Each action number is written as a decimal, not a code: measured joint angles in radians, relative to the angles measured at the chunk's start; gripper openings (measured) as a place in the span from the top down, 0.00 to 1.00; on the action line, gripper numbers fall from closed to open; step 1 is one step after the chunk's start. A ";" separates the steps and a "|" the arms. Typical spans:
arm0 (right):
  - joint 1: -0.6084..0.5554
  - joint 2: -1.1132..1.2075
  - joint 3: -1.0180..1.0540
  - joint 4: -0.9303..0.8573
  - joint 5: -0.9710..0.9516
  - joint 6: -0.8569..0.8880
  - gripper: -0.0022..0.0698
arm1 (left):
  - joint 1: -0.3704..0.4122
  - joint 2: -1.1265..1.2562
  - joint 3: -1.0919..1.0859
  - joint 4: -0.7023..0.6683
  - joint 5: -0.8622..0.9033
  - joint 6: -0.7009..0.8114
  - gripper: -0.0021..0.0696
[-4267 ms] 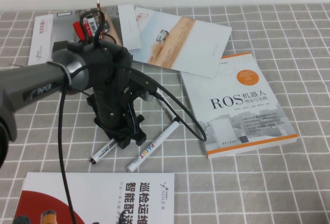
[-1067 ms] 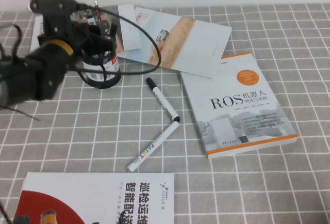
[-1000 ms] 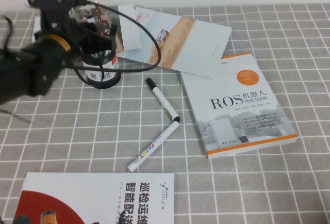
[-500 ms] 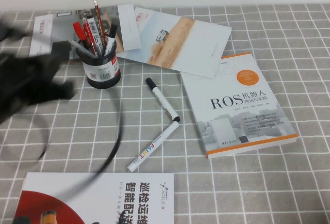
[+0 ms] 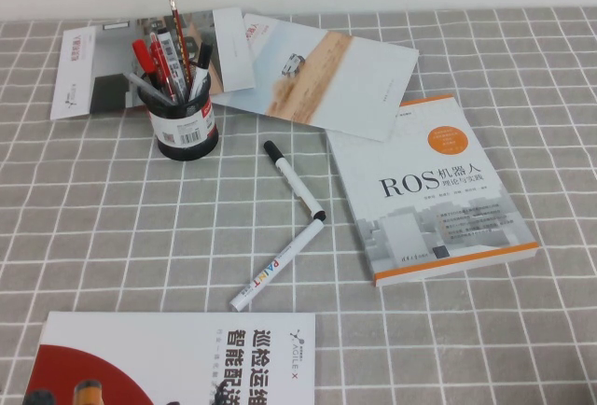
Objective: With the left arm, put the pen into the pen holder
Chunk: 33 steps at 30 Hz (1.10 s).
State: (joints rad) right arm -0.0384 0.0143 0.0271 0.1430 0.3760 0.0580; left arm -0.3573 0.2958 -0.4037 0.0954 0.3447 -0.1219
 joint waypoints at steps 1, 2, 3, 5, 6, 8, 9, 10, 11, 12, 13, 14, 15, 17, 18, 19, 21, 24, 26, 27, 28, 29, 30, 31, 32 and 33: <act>0.000 0.000 0.000 0.000 0.000 0.000 0.99 | 0.000 -0.027 0.004 0.006 0.012 0.000 0.97; 0.000 0.000 0.000 0.000 0.000 0.000 0.99 | 0.000 -0.049 0.005 0.010 0.022 0.000 0.97; 0.000 0.000 0.000 0.000 0.000 0.000 0.99 | 0.000 -0.068 0.006 0.012 0.030 0.000 0.97; 0.000 0.000 0.000 0.000 0.000 0.000 0.99 | 0.000 -0.094 0.010 0.013 0.040 -0.002 0.97; 0.000 0.000 0.000 0.000 0.000 0.000 0.99 | 0.000 -0.102 0.012 0.013 0.040 -0.002 0.97; 0.000 0.000 0.000 0.000 0.000 0.000 0.99 | 0.000 -0.115 0.024 0.013 0.040 -0.002 0.97; 0.000 0.000 0.000 0.000 0.000 0.000 0.99 | 0.000 -0.120 0.032 0.013 0.038 -0.004 0.97; 0.000 0.000 0.000 0.000 0.000 0.000 0.99 | 0.000 -0.124 0.044 0.013 0.032 -0.010 0.97; 0.000 0.000 0.000 0.000 0.000 0.000 0.99 | 0.000 -0.129 0.057 0.013 0.020 -0.012 0.97; 0.000 0.000 0.000 0.000 0.000 0.000 0.99 | 0.000 -0.131 0.073 0.014 0.003 -0.016 0.97; 0.000 0.000 0.000 0.000 0.000 0.000 0.99 | 0.000 -0.134 0.092 0.016 -0.026 -0.018 0.97; 0.000 0.000 0.000 0.000 0.000 0.000 0.99 | 0.000 -0.137 0.109 0.018 -0.056 -0.020 0.97; 0.000 0.000 0.000 0.000 0.000 0.000 0.99 | 0.000 -0.141 0.138 0.022 -0.110 -0.020 0.97; 0.000 0.000 0.000 0.000 0.000 0.000 0.99 | 0.000 -0.143 0.178 0.027 -0.178 -0.020 0.97; 0.000 0.000 0.000 0.000 0.000 0.000 0.99 | 0.002 -0.146 0.201 0.027 -0.211 -0.014 0.97; 0.000 0.000 0.000 0.000 0.000 0.000 0.99 | 0.014 -0.156 0.223 0.018 -0.235 -0.006 0.97; 0.000 0.000 0.000 0.000 0.000 0.000 0.99 | 0.058 -0.178 0.255 -0.016 -0.255 0.021 0.97; 0.000 0.000 0.000 0.000 0.000 0.000 0.99 | 0.145 -0.218 0.294 -0.071 -0.268 0.059 0.97; 0.000 0.000 0.000 0.000 0.000 0.000 0.99 | 0.198 -0.246 0.316 -0.086 -0.272 0.070 0.97; 0.000 0.000 0.000 0.000 0.000 0.000 0.99 | 0.223 -0.263 0.329 -0.095 -0.275 0.073 0.97; 0.000 0.000 0.000 0.000 0.000 0.000 0.99 | 0.244 -0.281 0.343 -0.111 -0.280 0.076 0.97; 0.000 0.000 0.000 0.000 0.000 0.000 0.99 | 0.262 -0.292 0.356 -0.123 -0.283 0.077 0.97; 0.000 0.000 0.000 0.000 0.000 0.000 0.99 | 0.277 -0.301 0.374 -0.137 -0.284 0.077 0.97; 0.000 0.000 0.000 0.000 0.000 0.000 0.99 | 0.287 -0.303 0.393 -0.152 -0.286 0.077 0.97; 0.000 0.000 0.000 0.000 0.000 0.000 0.99 | 0.296 -0.303 0.410 -0.161 -0.290 0.077 0.97; 0.000 0.000 0.000 0.000 0.000 0.000 0.99 | 0.301 -0.303 0.422 -0.167 -0.290 0.080 0.97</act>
State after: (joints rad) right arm -0.0384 0.0143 0.0271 0.1430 0.3760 0.0580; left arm -0.0568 -0.0071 0.0179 -0.0720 0.0542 -0.0418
